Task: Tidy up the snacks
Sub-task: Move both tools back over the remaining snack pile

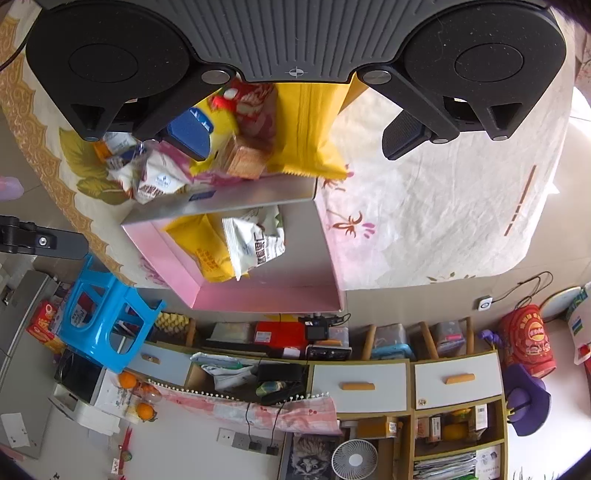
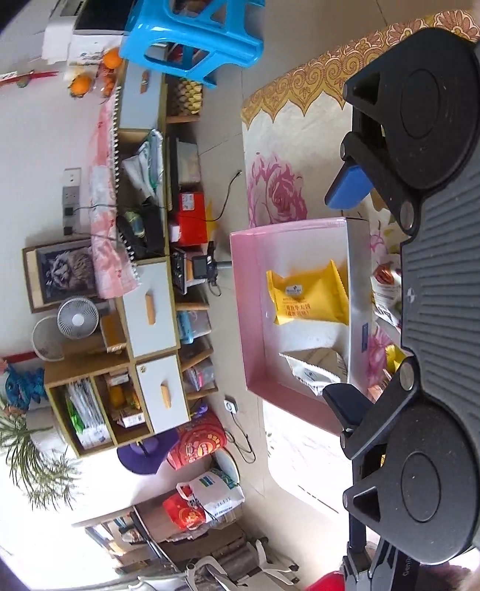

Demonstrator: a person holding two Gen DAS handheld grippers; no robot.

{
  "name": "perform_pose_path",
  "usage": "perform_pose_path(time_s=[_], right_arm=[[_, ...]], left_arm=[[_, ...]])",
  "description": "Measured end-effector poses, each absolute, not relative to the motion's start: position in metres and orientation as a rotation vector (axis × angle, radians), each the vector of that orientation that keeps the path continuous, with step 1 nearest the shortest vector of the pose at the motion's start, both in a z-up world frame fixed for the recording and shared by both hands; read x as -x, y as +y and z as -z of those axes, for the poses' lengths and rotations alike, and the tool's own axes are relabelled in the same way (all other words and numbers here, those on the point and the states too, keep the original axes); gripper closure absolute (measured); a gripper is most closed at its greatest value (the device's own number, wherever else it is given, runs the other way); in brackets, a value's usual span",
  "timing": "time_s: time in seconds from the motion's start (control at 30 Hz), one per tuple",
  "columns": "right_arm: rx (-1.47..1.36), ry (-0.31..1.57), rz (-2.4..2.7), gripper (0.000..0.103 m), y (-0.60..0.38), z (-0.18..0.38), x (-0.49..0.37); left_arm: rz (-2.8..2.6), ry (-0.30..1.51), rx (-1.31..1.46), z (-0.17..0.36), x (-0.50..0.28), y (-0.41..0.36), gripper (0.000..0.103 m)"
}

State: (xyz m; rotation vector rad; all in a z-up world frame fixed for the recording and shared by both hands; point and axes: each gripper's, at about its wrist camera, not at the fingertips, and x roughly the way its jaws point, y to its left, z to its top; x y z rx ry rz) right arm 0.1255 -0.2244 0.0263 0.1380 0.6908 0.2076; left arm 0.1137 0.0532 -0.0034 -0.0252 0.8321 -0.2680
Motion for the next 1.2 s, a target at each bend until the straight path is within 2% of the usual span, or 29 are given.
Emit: perform_pose_path(time_s=[0.6, 0.93, 1.2], right_arm=[[-0.008, 0.649, -0.392, 0.008, -0.213, 0.010, -0.062], [0.003, 0.745, -0.405, 0.008, -0.217, 0.042, -0.053], [0.058, 0.804, -0.424, 0.008, -0.205, 0.059, -0.051]], left_arm=[[0.527, 0.868, -0.020, 0.046, -0.047, 0.087, 0.002], [0.613, 0.869, 0.005, 0.060, -0.044, 0.103, 0.002], [0.624, 0.946, -0.029, 0.079, -0.052, 0.102, 0.003]])
